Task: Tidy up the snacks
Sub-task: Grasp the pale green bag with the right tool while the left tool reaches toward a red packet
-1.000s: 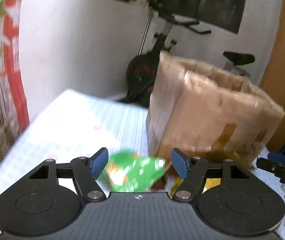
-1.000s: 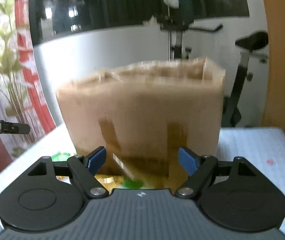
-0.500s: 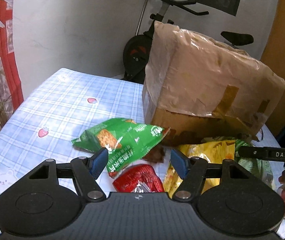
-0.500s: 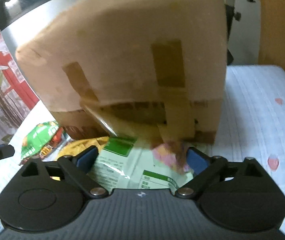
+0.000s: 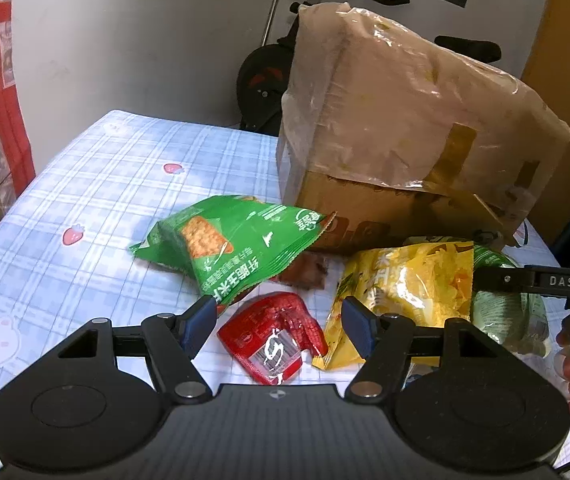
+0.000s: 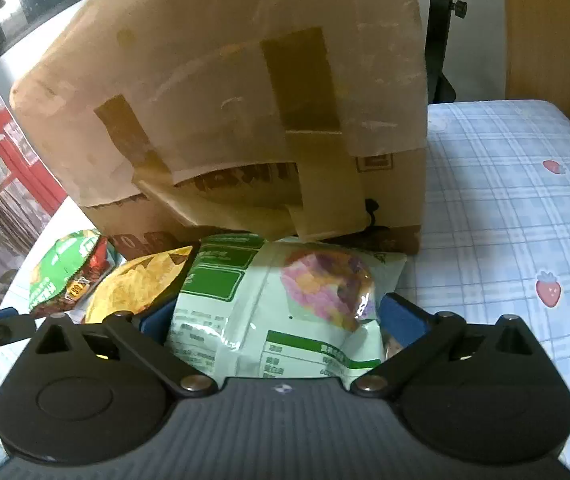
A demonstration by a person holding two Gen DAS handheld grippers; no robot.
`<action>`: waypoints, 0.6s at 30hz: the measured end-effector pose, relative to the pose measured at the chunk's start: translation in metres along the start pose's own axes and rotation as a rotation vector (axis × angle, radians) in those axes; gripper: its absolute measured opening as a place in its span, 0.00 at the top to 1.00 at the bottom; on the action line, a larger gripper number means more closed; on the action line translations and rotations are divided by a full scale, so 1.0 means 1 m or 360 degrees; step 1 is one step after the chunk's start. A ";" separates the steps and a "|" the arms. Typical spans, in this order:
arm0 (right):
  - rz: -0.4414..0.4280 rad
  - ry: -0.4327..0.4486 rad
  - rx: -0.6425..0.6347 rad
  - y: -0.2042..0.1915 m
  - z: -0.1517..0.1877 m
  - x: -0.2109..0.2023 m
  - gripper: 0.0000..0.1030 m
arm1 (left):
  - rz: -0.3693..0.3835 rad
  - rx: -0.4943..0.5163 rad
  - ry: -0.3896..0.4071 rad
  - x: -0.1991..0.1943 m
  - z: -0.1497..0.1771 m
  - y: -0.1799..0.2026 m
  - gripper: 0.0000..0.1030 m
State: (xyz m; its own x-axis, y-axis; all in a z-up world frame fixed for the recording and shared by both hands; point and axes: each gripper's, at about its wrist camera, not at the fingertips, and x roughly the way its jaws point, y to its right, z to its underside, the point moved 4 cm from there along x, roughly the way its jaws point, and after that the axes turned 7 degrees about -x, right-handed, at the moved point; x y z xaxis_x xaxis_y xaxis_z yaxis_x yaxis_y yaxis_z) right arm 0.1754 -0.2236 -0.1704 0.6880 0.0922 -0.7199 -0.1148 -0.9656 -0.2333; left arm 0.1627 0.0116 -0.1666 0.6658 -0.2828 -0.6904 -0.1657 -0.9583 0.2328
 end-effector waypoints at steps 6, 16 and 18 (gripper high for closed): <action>-0.0002 0.0000 0.0006 -0.001 0.002 0.005 0.03 | -0.0012 -0.0003 -0.0001 -0.002 0.003 -0.002 0.32; -0.0025 0.0127 -0.0123 -0.007 0.013 -0.031 0.25 | 0.0029 0.0130 -0.0074 0.013 0.010 -0.002 0.39; -0.0022 0.0130 -0.0104 -0.005 0.015 -0.032 0.25 | -0.0004 0.0116 -0.0123 0.025 0.013 -0.005 0.41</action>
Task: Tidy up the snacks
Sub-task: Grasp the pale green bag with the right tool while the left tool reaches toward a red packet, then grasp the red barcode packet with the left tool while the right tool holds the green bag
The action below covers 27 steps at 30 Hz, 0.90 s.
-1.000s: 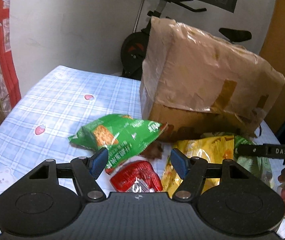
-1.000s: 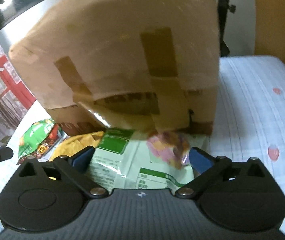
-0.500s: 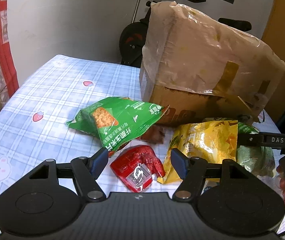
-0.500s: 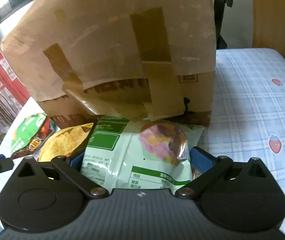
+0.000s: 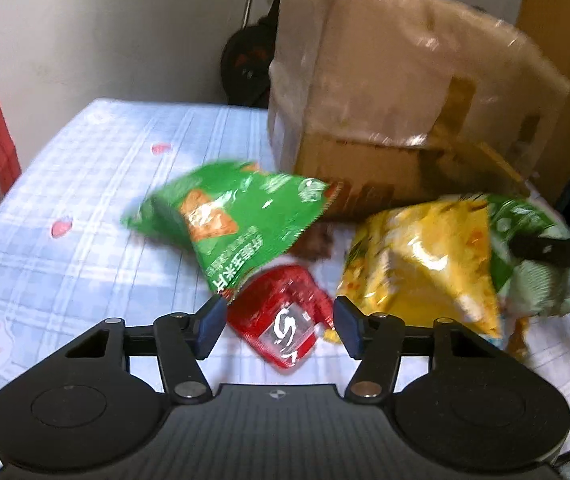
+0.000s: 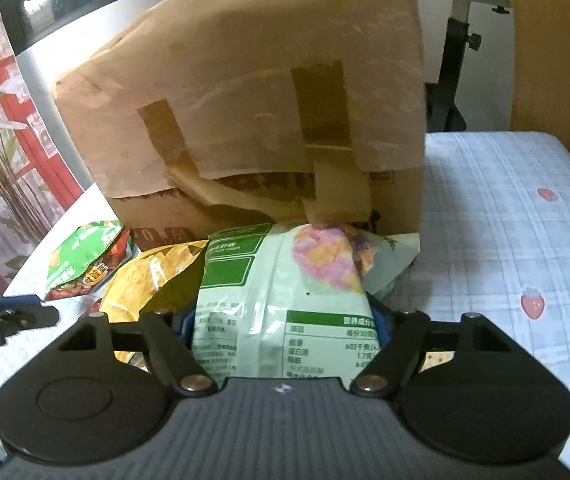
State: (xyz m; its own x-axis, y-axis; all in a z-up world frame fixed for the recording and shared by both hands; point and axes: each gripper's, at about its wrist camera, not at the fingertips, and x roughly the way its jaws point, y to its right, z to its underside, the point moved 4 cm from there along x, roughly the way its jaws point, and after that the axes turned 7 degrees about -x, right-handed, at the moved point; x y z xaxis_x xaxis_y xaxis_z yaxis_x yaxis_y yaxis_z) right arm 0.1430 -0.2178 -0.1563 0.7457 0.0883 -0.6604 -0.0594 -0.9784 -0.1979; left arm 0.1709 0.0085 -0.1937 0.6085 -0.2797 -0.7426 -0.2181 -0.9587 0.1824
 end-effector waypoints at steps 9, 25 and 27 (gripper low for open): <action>-0.0002 0.0006 -0.0010 -0.001 0.000 0.002 0.25 | -0.0041 -0.0001 -0.0039 0.024 -0.012 -0.003 0.42; -0.0002 0.0001 -0.0011 -0.002 0.000 0.003 0.25 | 0.0166 0.0036 -0.0065 0.018 -0.008 0.003 0.44; -0.0002 0.0000 -0.0014 -0.003 0.000 0.003 0.25 | 0.0163 0.0064 -0.0050 0.028 -0.017 0.006 0.44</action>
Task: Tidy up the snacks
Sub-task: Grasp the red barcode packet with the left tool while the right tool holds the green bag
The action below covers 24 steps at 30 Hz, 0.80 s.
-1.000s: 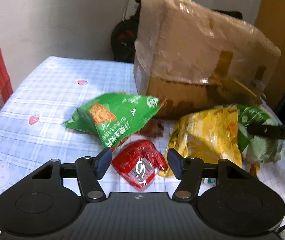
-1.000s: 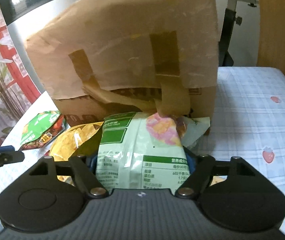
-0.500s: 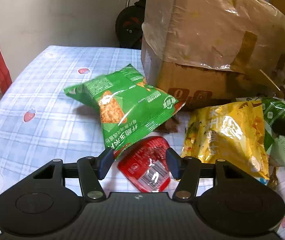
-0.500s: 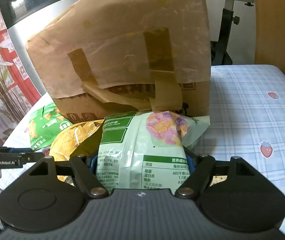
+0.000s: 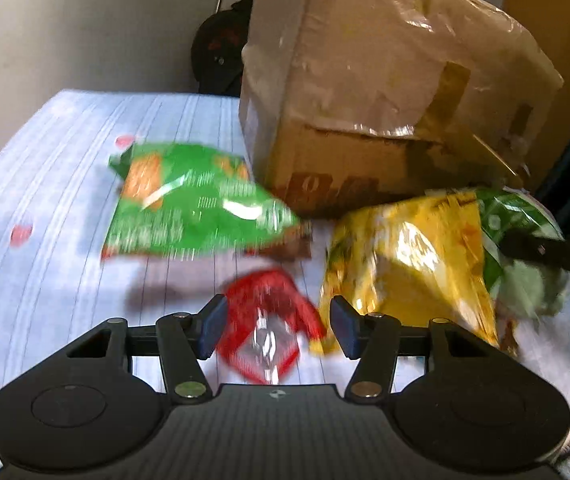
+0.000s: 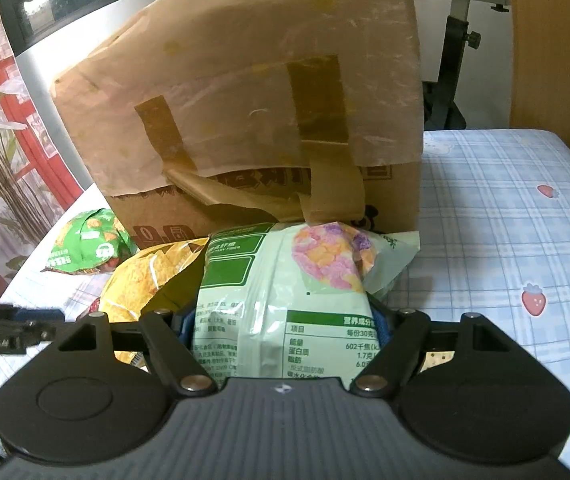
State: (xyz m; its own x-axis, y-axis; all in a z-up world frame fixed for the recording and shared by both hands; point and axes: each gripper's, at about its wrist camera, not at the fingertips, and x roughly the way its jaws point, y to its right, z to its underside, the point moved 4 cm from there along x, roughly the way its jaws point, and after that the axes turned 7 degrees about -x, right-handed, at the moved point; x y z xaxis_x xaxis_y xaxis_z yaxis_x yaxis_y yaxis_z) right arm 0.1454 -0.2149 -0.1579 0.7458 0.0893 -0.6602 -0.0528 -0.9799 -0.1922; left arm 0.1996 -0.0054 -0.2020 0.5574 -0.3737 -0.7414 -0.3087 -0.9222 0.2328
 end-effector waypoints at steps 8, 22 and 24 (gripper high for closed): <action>0.0003 -0.0008 -0.0015 0.001 0.000 -0.001 0.25 | -0.0009 -0.0046 -0.0066 0.037 -0.010 -0.018 0.44; -0.0004 -0.0013 -0.0021 0.003 0.000 -0.001 0.25 | 0.0022 0.0034 -0.0108 0.004 0.027 -0.017 0.38; -0.0004 -0.0013 -0.0023 0.003 -0.001 -0.001 0.25 | 0.0016 0.0073 -0.0111 0.002 0.030 -0.015 0.33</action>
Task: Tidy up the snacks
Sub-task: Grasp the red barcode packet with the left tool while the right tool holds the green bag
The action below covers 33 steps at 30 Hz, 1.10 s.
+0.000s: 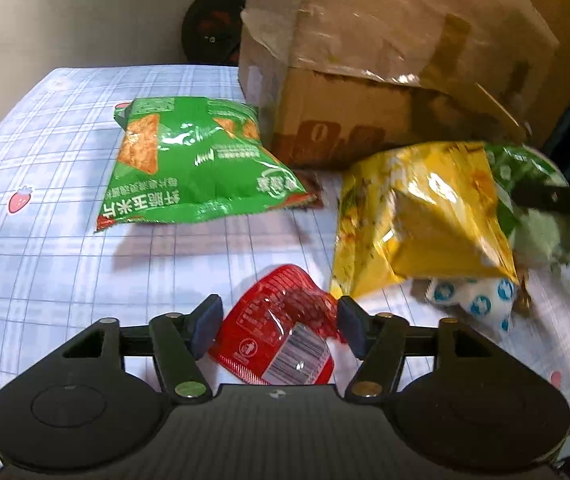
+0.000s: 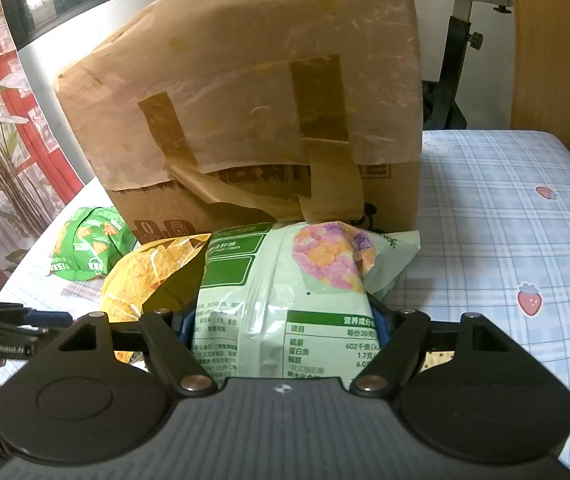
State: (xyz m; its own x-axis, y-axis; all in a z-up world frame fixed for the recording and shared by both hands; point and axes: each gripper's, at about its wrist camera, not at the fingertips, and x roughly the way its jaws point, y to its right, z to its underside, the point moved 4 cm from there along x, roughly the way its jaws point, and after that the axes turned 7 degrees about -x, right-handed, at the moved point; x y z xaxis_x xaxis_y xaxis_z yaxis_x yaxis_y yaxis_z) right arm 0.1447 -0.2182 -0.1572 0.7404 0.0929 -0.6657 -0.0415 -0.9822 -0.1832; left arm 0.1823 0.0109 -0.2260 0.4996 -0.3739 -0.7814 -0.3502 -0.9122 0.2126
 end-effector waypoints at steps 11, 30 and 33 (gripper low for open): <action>-0.0004 0.0000 0.0000 0.000 0.000 0.000 0.25 | -0.0055 0.0299 -0.0007 -0.003 0.013 0.012 0.28; -0.0003 0.0002 0.0002 -0.001 0.000 0.000 0.25 | -0.0093 0.0296 0.0049 0.018 -0.003 0.019 0.33; -0.0005 0.0001 0.0003 -0.001 0.000 0.000 0.25 | -0.0088 0.0256 0.0074 0.014 -0.004 0.017 0.58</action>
State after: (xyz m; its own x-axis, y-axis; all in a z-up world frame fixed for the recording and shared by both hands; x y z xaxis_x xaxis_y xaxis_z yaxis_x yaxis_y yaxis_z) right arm 0.1446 -0.2176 -0.1576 0.7411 0.0956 -0.6646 -0.0406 -0.9816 -0.1866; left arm 0.1868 -0.0108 -0.2311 0.5563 -0.3344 -0.7607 -0.4416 -0.8944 0.0702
